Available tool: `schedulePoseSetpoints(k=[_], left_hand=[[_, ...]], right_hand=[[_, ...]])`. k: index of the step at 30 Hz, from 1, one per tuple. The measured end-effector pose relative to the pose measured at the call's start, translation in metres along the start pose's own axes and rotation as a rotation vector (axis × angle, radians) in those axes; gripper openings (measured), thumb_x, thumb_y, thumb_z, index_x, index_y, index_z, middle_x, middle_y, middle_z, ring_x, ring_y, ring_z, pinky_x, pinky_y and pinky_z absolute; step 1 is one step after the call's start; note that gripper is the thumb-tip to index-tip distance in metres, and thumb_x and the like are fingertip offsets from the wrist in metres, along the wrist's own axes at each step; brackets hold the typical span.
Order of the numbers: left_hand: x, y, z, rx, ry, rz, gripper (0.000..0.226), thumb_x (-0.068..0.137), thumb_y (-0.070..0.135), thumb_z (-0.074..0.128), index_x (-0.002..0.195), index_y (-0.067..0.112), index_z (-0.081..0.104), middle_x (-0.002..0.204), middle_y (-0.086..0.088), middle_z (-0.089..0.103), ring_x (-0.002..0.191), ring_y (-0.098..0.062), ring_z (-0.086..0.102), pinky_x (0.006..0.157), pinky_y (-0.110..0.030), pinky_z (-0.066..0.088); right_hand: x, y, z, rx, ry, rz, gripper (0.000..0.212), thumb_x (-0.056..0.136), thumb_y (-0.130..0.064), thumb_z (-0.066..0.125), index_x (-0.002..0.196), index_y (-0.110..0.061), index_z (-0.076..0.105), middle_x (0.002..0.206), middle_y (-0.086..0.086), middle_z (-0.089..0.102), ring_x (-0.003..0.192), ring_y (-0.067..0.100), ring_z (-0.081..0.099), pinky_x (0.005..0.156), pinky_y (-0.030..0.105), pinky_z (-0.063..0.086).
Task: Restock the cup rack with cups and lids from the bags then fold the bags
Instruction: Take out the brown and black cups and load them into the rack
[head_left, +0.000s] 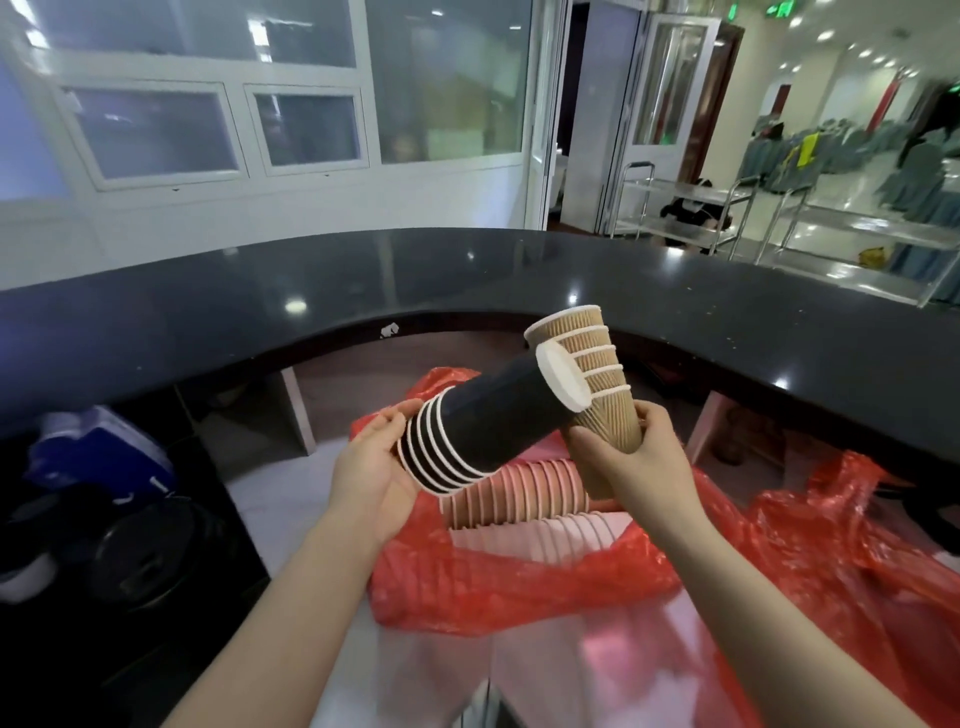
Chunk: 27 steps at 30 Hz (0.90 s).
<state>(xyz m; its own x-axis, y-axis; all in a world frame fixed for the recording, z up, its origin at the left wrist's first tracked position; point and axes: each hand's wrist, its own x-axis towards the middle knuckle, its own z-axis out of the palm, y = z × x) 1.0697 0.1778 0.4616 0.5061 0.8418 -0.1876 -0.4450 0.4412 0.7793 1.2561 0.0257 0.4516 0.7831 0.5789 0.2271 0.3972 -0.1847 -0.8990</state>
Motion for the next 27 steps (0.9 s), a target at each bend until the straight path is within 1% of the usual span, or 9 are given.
schedulePoseSetpoints(k=[3, 5, 7, 12, 15, 18, 21, 24, 27], left_hand=[[-0.007, -0.007, -0.009, 0.043, -0.032, -0.015, 0.02, 0.09, 0.016, 0.057, 0.105, 0.006, 0.064, 0.104, -0.013, 0.069, 0.093, -0.024, 0.068, 0.083, -0.038, 0.053], [-0.011, -0.009, -0.017, 0.086, -0.111, -0.014, 0.044, 0.079, 0.015, 0.065, 0.121, 0.003, 0.057, 0.115, -0.016, 0.066, 0.105, -0.028, 0.065, 0.089, -0.039, 0.052], [-0.016, -0.011, -0.026, 0.208, -0.197, -0.01, 0.069, 0.067, 0.015, 0.077, 0.13, 0.009, 0.051, 0.12, -0.014, 0.065, 0.109, -0.028, 0.064, 0.084, -0.035, 0.054], [-0.024, -0.022, -0.031, 0.821, -0.247, 0.235, 0.078, 0.056, 0.016, 0.09, 0.11, 0.055, 0.049, 0.112, 0.023, 0.062, 0.104, 0.001, 0.06, 0.08, -0.018, 0.05], [-0.03, -0.028, -0.027, 0.938, -0.291, 0.411, 0.082, 0.055, 0.02, 0.091, 0.104, 0.068, 0.045, 0.111, 0.034, 0.059, 0.105, 0.011, 0.055, 0.076, -0.006, 0.046], [-0.042, -0.032, -0.03, 0.927, -0.299, 0.386, 0.078, 0.053, 0.028, 0.091, 0.11, 0.055, 0.046, 0.108, 0.041, 0.055, 0.101, 0.019, 0.053, 0.07, 0.0, 0.043], [-0.053, -0.031, -0.036, 0.847, -0.263, 0.284, 0.072, 0.055, 0.028, 0.091, 0.111, 0.043, 0.048, 0.104, 0.029, 0.063, 0.096, 0.012, 0.059, 0.068, -0.008, 0.049], [-0.064, -0.023, -0.037, 0.804, -0.215, 0.248, 0.074, 0.051, 0.037, 0.088, 0.116, 0.038, 0.051, 0.107, 0.017, 0.068, 0.099, 0.001, 0.064, 0.079, -0.019, 0.051], [-0.082, -0.016, -0.039, 0.77, -0.2, 0.217, 0.086, 0.048, 0.048, 0.079, 0.127, 0.032, 0.05, 0.117, 0.01, 0.066, 0.11, -0.01, 0.062, 0.093, -0.036, 0.051]], right_hand=[[-0.005, -0.011, 0.009, 0.049, -0.058, 0.042, 0.066, 0.062, -0.057, 0.075, 0.115, -0.032, 0.042, 0.097, -0.019, 0.056, 0.079, -0.002, 0.063, 0.058, 0.017, 0.051], [-0.008, -0.014, 0.013, 0.051, -0.069, 0.066, 0.07, 0.062, -0.059, 0.075, 0.117, -0.032, 0.041, 0.099, -0.019, 0.055, 0.085, 0.002, 0.06, 0.062, 0.02, 0.051], [-0.012, -0.016, 0.017, 0.065, -0.058, 0.088, 0.072, 0.062, -0.058, 0.077, 0.118, -0.03, 0.042, 0.101, -0.016, 0.057, 0.087, 0.004, 0.061, 0.065, 0.026, 0.056], [-0.026, -0.019, 0.022, 0.103, -0.057, 0.122, 0.076, 0.058, -0.061, 0.075, 0.12, -0.027, 0.046, 0.101, -0.015, 0.058, 0.087, 0.005, 0.062, 0.07, 0.029, 0.056], [-0.033, -0.018, 0.024, 0.126, -0.035, 0.122, 0.073, 0.058, -0.061, 0.075, 0.118, -0.029, 0.048, 0.101, -0.015, 0.059, 0.089, 0.005, 0.062, 0.077, 0.034, 0.057], [-0.04, -0.018, 0.024, 0.174, -0.045, 0.114, 0.07, 0.058, -0.061, 0.075, 0.116, -0.03, 0.049, 0.102, -0.013, 0.062, 0.09, 0.006, 0.064, 0.077, 0.035, 0.057], [-0.045, -0.024, 0.026, 0.248, -0.098, 0.095, 0.072, 0.053, -0.064, 0.074, 0.114, -0.031, 0.052, 0.103, -0.01, 0.064, 0.088, 0.007, 0.066, 0.07, 0.03, 0.057], [-0.05, -0.032, 0.029, 0.358, -0.187, 0.077, 0.051, 0.064, -0.052, 0.08, 0.106, -0.037, 0.054, 0.104, -0.006, 0.066, 0.084, 0.006, 0.068, 0.063, 0.025, 0.057], [-0.058, -0.037, 0.029, 0.427, -0.271, 0.072, 0.053, 0.066, -0.045, 0.079, 0.112, -0.034, 0.055, 0.109, -0.002, 0.066, 0.091, 0.014, 0.069, 0.071, 0.037, 0.06]])
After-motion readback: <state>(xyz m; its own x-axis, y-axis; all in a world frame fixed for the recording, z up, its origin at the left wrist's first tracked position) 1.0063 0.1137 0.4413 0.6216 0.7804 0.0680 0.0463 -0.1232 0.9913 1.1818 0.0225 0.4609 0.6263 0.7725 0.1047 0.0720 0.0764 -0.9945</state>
